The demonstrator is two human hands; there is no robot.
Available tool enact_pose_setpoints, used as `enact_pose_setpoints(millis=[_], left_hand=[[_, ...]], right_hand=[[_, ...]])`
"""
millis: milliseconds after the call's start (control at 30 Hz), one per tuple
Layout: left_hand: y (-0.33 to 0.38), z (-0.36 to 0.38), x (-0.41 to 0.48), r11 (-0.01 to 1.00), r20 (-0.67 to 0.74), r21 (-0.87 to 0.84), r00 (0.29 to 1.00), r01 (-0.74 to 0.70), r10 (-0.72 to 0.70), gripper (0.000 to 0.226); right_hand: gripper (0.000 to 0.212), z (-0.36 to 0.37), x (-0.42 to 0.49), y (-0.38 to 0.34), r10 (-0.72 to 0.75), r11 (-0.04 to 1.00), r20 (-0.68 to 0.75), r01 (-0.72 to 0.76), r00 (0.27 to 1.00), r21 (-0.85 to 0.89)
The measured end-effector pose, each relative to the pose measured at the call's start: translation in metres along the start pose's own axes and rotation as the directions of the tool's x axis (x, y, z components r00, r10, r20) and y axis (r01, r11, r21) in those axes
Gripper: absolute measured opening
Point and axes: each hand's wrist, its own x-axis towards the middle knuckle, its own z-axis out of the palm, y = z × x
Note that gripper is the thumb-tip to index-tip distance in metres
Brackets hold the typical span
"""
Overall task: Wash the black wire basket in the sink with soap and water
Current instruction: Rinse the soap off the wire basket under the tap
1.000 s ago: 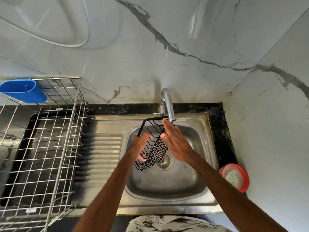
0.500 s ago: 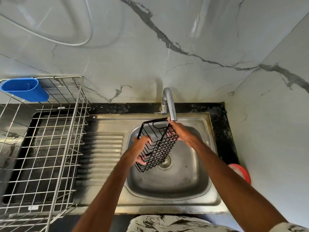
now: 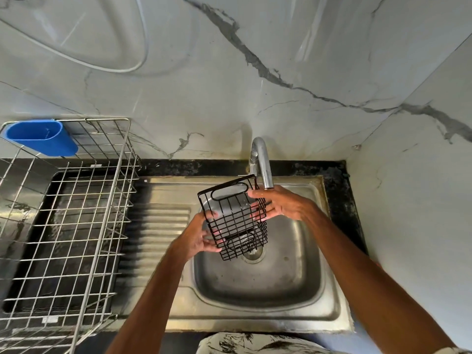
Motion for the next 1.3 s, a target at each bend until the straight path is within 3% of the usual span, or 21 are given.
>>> enact_pose_setpoints(millis=[67,167,200,300,400,500,600,700,867,1000,1200,1300], left_hand=[[0.002,-0.002,-0.003,0.999,0.065,0.024,0.997,-0.039,0.037,0.069],[0.006,-0.013,-0.006,0.988,0.192,0.141,0.981,-0.064,0.036,0.104],[0.008,-0.019,-0.007,0.983,0.216,0.169,0.976,-0.078,0.04,0.102],[0.015,-0.029,-0.008,0.96,0.138,0.22,0.98,-0.173,0.145,0.059],[0.022,-0.007,-0.013,0.866,-0.02,0.391,0.937,-0.313,0.348,0.059],[0.025,0.035,-0.023,0.688,-0.122,0.636,0.835,-0.349,0.537,0.079],[0.026,0.074,-0.03,0.67,-0.129,0.676,0.846,-0.306,0.517,0.092],[0.031,0.095,-0.032,0.746,-0.147,0.611,0.887,-0.266,0.437,0.083],[0.035,0.093,-0.014,0.847,-0.13,0.495,0.947,-0.195,0.294,0.104],[0.019,0.076,0.032,0.802,-0.122,0.563,0.94,-0.199,0.319,0.082],[0.008,0.071,0.057,0.781,-0.132,0.595,0.935,-0.191,0.329,0.076],[-0.006,0.057,0.1,0.79,-0.14,0.586,0.938,-0.179,0.317,0.078]], right_hand=[[0.052,-0.002,-0.002,-0.001,-0.017,0.999,-0.027,0.016,0.999,-0.051],[0.034,-0.004,-0.008,-0.001,-0.02,0.995,-0.113,0.009,0.993,-0.097],[0.032,-0.004,-0.009,0.0,-0.017,0.994,-0.138,0.002,0.99,-0.108],[0.035,-0.002,-0.013,0.001,-0.007,0.991,-0.242,-0.026,0.97,-0.133],[0.051,0.003,-0.015,0.005,0.009,0.981,-0.34,-0.074,0.94,-0.178],[0.094,0.011,-0.015,0.004,-0.038,0.943,-0.406,-0.102,0.913,-0.318],[0.105,0.02,-0.02,-0.006,-0.076,0.889,-0.445,-0.141,0.892,-0.435],[0.102,0.026,-0.032,-0.012,-0.099,0.834,-0.429,-0.16,0.898,-0.528],[0.088,0.031,-0.027,-0.006,-0.168,0.771,-0.436,-0.158,0.884,-0.617],[0.074,0.036,-0.018,0.004,-0.206,0.781,-0.446,-0.128,0.871,-0.611],[0.102,0.043,-0.025,0.018,-0.192,0.718,-0.302,-0.075,0.934,-0.691],[0.098,0.055,-0.03,0.032,-0.234,0.636,-0.266,-0.059,0.935,-0.769]])
